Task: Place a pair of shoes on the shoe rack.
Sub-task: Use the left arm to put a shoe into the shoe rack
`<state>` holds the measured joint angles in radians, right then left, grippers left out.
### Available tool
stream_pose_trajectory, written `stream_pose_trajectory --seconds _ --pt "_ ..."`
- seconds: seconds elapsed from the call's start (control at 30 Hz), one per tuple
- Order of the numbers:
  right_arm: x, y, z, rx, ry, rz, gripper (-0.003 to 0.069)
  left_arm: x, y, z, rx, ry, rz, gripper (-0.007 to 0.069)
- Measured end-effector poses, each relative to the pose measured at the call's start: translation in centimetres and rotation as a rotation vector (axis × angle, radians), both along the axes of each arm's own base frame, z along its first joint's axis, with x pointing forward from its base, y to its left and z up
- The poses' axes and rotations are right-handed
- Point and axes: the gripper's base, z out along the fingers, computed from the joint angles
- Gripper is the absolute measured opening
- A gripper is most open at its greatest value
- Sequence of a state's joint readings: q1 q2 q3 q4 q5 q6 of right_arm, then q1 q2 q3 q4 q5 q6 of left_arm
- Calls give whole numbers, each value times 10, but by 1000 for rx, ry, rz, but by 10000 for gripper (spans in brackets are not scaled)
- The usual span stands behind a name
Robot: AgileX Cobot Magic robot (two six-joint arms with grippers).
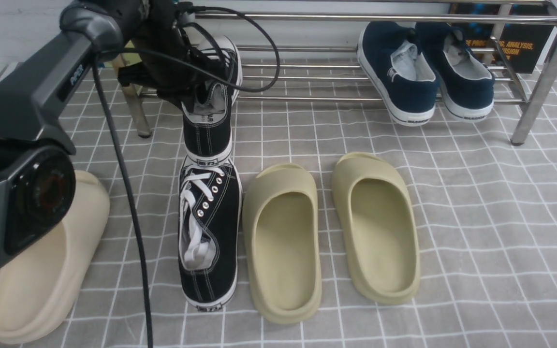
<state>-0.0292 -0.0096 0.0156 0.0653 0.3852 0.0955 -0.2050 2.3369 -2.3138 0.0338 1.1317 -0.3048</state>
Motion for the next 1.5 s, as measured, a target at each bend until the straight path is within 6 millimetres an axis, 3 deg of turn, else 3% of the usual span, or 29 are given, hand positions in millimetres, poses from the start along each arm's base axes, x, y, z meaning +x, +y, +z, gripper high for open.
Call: stream_pose_trajectory --seconds 0.23,0.43,0.53,0.67,0.77,1.03,1.17,1.37,1.5 --pt "0 0 0 0 0 0 237 12 0 -1 5 -115 15 16" --pt "0 0 0 0 0 0 237 26 4 8 7 -299 27 155" --pt "0 0 0 0 0 0 237 31 6 11 -32 -365 72 281" --pt "0 0 0 0 0 0 239 31 7 10 -55 -350 117 412" --pt "0 0 0 0 0 0 239 25 9 9 -40 -286 135 432" --pt "0 0 0 0 0 0 239 7 12 39 -13 -250 128 352" --pt "0 0 0 0 0 0 239 11 12 27 -3 -222 124 255" --pt "0 0 0 0 0 0 239 17 10 8 -10 -196 144 -8" --pt "0 0 0 0 0 0 239 18 10 8 -27 -206 171 -13"
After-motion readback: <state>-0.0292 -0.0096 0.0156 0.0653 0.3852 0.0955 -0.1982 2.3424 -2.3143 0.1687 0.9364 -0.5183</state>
